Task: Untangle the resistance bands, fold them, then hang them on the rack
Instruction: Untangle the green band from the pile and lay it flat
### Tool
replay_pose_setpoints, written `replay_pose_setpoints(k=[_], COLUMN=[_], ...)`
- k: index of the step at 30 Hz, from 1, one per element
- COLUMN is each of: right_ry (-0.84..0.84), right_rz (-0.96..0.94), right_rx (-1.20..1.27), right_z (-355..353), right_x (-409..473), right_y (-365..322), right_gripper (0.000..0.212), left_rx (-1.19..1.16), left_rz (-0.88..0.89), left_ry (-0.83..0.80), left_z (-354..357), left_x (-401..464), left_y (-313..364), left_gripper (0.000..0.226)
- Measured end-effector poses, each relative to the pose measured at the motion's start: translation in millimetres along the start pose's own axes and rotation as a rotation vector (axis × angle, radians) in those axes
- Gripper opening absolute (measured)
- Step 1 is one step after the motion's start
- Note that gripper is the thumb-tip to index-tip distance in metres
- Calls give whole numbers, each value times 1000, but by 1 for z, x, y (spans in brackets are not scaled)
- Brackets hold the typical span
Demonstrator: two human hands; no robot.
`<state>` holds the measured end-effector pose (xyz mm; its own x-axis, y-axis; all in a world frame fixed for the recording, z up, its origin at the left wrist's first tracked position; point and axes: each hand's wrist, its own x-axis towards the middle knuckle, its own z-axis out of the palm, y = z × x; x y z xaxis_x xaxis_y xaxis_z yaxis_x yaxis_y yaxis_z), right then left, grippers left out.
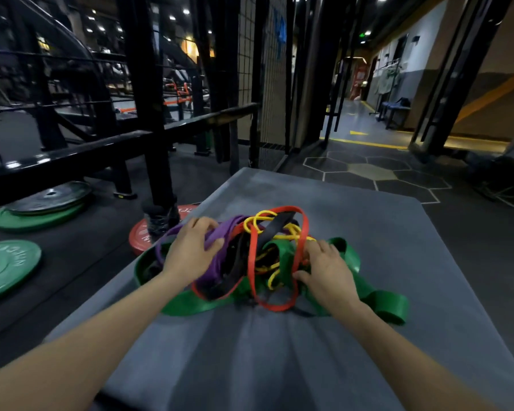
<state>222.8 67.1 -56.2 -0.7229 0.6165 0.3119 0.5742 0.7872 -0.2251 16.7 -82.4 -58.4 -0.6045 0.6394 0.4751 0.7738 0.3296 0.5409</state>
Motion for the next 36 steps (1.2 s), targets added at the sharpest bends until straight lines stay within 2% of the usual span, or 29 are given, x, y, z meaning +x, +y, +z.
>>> replay_pose_setpoints(k=[3,6,11,13,17,22,24,26,27,30,34,36], right_ry=[38,0,-106,-149,-178,-111,-73,4,56,157,136,240], right_rz=[-30,-129,-201,-221,-243,-182,-156,-141,-150,-190,-263,-222], right_rx=[45,92,141,144,176,374,460,488,503,608,656,632], right_z=[3,8,11,10,5,-15,-25,-38,-45,-68,-84,-89], right_x=[-7,-11,-19,-21,-23,-21,-21,-22,-22,-22,-21,-19], right_y=[-22,-44,-68,-72,-78,-80,-72,-60,-55,-48,-43,-39], right_gripper=[37,28,31,34,39,81,90,85,78,55,48,34], left_rx=[90,167,510,535,287,-13,-114,-246,-314,-477,-754,-801], left_rz=[-33,-62,-16,1,146,282,278,234,207,197,167,176], left_ry=[-3,-35,-359,-383,-338,-350,-332,-307,-295,-267,-290,-305], left_z=[-14,-23,-28,-30,-42,-56,-59,-62,-64,-67,-73,-73], left_x=[-34,-58,-76,-77,-68,-51,-45,-37,-32,-15,-1,0], left_y=[-25,-41,-59,-57,-35,26,42,57,66,98,141,153], left_gripper=[24,25,35,32,21,41,30,8,5,7,16,17])
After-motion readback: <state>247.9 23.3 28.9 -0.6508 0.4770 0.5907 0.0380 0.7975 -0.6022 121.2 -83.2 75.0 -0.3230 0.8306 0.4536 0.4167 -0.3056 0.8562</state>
